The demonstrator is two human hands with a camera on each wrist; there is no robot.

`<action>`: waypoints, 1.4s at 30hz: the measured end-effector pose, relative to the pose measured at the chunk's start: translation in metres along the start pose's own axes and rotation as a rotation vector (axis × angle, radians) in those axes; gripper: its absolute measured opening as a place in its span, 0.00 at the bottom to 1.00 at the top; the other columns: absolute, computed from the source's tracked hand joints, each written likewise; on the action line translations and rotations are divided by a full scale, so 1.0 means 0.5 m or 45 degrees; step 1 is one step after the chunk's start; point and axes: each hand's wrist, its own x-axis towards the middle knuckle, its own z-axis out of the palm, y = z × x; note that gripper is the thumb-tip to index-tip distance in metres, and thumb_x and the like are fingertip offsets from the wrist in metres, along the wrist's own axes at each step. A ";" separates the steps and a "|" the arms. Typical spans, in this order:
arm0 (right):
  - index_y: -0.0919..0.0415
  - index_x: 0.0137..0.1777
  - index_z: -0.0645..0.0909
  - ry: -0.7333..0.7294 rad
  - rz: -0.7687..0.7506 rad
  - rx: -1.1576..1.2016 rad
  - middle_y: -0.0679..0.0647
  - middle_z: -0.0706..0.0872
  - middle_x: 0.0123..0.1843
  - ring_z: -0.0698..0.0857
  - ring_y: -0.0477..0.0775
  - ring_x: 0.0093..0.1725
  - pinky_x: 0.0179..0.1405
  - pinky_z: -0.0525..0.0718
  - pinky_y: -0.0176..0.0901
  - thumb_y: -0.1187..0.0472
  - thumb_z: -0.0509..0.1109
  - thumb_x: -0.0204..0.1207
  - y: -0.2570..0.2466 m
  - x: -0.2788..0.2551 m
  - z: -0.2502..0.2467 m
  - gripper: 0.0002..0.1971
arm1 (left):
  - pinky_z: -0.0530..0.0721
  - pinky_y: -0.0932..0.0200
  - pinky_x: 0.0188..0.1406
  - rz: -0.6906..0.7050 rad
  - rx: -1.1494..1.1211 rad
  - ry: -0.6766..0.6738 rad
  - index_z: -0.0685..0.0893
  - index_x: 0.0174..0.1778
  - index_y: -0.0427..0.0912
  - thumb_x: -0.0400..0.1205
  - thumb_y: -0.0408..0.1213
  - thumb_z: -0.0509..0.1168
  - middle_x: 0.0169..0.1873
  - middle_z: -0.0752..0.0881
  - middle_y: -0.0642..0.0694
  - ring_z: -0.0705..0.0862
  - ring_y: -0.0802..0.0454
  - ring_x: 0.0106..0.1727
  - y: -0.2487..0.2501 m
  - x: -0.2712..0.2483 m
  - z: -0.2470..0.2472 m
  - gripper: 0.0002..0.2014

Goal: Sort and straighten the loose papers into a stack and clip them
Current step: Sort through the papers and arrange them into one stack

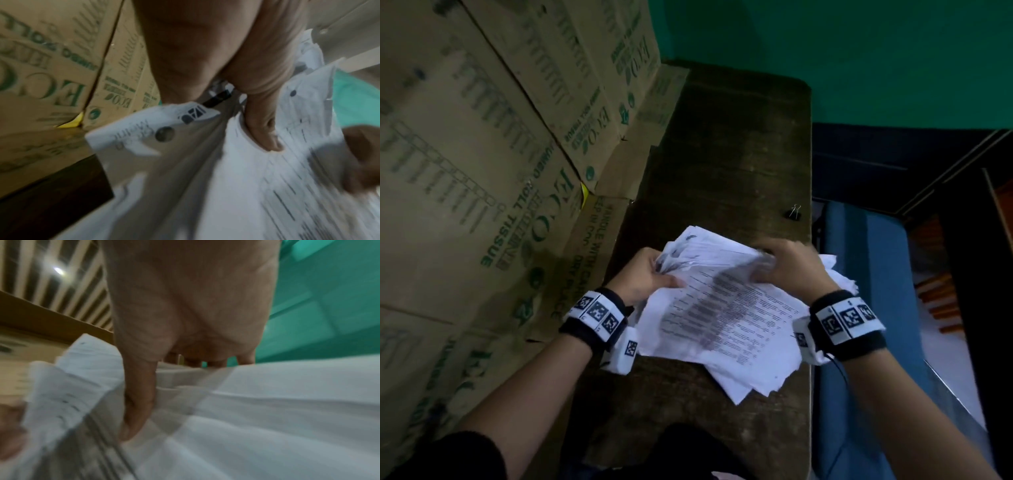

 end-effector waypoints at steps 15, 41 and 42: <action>0.65 0.66 0.79 -0.347 0.582 1.769 0.66 0.86 0.63 0.87 0.67 0.61 0.52 0.88 0.57 0.63 0.88 0.56 0.209 -0.088 0.230 0.36 | 0.83 0.43 0.61 -0.313 -0.566 -0.022 0.85 0.62 0.42 0.54 0.38 0.86 0.61 0.87 0.41 0.86 0.43 0.62 -0.111 -0.005 -0.102 0.37; 0.65 0.47 0.86 0.353 0.512 1.300 0.51 0.91 0.38 0.87 0.39 0.36 0.39 0.87 0.39 0.68 0.78 0.72 0.108 -0.049 0.160 0.06 | 0.87 0.63 0.46 -0.256 -0.265 0.608 0.85 0.56 0.39 0.70 0.29 0.78 0.52 0.89 0.51 0.88 0.54 0.52 -0.193 0.040 -0.017 0.19; 0.63 0.44 0.87 0.438 0.452 1.327 0.47 0.90 0.35 0.85 0.38 0.35 0.39 0.85 0.39 0.68 0.78 0.71 0.106 -0.054 0.140 0.04 | 0.85 0.70 0.42 -0.184 -0.288 0.667 0.85 0.55 0.41 0.71 0.28 0.78 0.49 0.89 0.57 0.88 0.59 0.50 -0.176 0.034 -0.017 0.17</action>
